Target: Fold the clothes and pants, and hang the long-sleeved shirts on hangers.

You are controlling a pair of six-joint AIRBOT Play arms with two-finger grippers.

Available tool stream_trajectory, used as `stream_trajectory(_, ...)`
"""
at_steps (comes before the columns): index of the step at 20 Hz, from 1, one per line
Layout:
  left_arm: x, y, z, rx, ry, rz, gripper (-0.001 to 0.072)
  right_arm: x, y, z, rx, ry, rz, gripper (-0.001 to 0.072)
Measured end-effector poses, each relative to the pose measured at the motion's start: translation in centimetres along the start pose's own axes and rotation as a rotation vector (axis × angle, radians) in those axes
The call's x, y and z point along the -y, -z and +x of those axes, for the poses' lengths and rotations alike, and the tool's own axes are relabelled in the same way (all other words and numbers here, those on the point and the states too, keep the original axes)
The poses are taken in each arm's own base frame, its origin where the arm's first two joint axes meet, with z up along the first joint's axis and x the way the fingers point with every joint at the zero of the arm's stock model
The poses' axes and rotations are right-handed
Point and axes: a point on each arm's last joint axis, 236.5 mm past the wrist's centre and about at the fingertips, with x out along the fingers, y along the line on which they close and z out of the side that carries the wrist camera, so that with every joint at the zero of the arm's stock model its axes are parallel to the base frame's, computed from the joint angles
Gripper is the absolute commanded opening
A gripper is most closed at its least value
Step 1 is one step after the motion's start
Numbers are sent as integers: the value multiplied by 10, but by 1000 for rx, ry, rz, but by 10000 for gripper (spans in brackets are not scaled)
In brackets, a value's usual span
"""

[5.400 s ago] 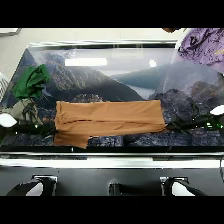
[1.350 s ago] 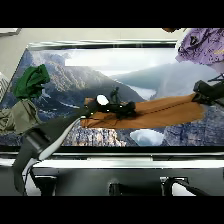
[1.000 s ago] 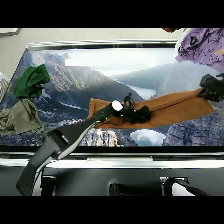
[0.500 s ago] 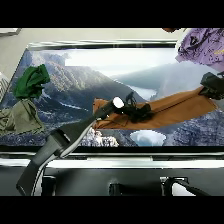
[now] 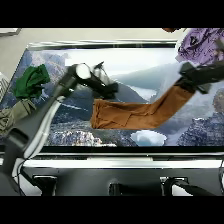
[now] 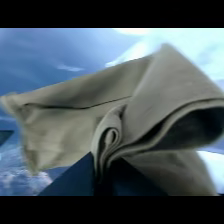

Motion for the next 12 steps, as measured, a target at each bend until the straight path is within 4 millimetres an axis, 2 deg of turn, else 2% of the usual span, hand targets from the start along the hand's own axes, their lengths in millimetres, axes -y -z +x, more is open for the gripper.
stream_trajectory(3, -40, -13, -60, 66, -109, -18, 19, -49, 19, 26, -6, -21, -5, 25)
stream_trajectory(6, -65, -20, -109, 127, -161, -50, 19, -91, 42, 55, -24, -47, 2, 25)
stream_trajectory(9, -82, -25, -140, 172, -187, -69, 19, -126, 65, 88, -53, -71, 19, 25)
stream_trajectory(12, -96, -23, -157, 174, -209, -65, 20, -150, 87, 119, -86, -82, 33, 25)
